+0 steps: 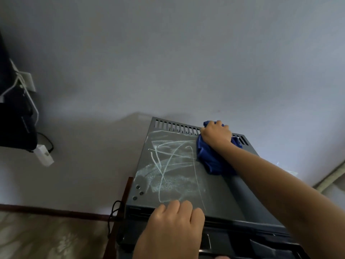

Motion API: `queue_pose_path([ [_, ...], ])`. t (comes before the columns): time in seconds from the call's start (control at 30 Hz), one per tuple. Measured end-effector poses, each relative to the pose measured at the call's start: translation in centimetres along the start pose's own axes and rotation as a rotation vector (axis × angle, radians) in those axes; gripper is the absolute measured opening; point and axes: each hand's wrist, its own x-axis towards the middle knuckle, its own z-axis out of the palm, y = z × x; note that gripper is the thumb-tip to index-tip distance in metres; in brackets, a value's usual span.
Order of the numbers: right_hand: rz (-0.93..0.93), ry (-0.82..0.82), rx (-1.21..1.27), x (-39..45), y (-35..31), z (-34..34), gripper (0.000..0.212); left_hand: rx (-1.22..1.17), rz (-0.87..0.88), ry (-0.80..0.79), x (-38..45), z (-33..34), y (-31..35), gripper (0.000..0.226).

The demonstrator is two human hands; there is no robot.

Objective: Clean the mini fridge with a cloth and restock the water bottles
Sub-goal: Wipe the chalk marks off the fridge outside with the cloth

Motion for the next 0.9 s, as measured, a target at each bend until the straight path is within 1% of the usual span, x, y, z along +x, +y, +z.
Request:
queue_pose_path([
  [0.03,-0.010,0.002,-0.006,0.9,-0.2,0.1,0.047,0.056,-0.003,0.017,0.1,0.1,-0.1,0.037],
  [0.07,-0.017,0.004,-0.001,1.6,-0.5,0.2,0.046,0.085,-0.003,0.027,0.1,0.3,-0.1,0.030],
  [0.1,-0.019,0.014,0.018,2.1,-0.6,0.3,0.045,0.084,0.011,0.030,0.1,0.4,-0.2,0.029],
  [0.13,-0.011,0.030,0.052,2.4,-0.7,0.6,0.043,0.060,0.028,0.031,0.0,0.4,-0.2,0.036],
  [0.17,0.003,0.045,0.093,2.5,-0.7,0.8,0.041,0.012,0.040,0.017,-0.1,0.3,-0.2,0.049],
  [0.2,0.017,0.055,0.128,2.4,-0.7,0.9,0.040,-0.033,0.038,-0.017,0.0,0.0,-0.1,0.062],
  [0.23,0.024,0.062,0.151,2.0,-0.6,1.0,0.040,-0.052,0.034,-0.065,0.1,-0.4,-0.1,0.069],
  [0.37,-0.001,0.103,0.127,-1.2,-0.1,0.7,0.039,-0.093,0.013,-0.141,0.0,-1.2,0.0,0.069],
  [0.5,-0.038,0.196,0.037,-6.9,1.0,0.0,0.032,-0.087,0.025,-0.142,0.0,-1.6,0.1,0.070],
  [0.57,-0.055,0.194,0.005,-9.9,1.8,-0.5,0.035,-0.101,0.014,-0.146,0.0,-1.9,0.2,0.070],
  [0.63,-0.086,0.139,-0.020,-12.8,2.4,-1.5,0.042,-0.112,0.015,-0.134,0.0,-2.2,0.2,0.070],
  [0.7,-0.119,0.026,0.001,-15.5,3.2,-2.8,0.050,-0.125,0.044,-0.115,-0.1,-2.5,0.0,0.067],
  [0.8,-0.210,-0.121,0.089,-19.9,5.3,-4.4,0.069,-0.154,0.100,-0.101,-1.0,-3.5,-0.9,0.053],
  [0.83,-0.248,-0.162,0.098,-21.4,6.1,-5.1,0.072,-0.148,0.104,-0.099,-1.4,-3.8,-1.5,0.049],
  [0.9,-0.297,-0.277,0.078,-24.1,7.6,-6.1,0.072,-0.123,0.076,-0.092,-1.9,-4.4,-3.2,0.049],
])
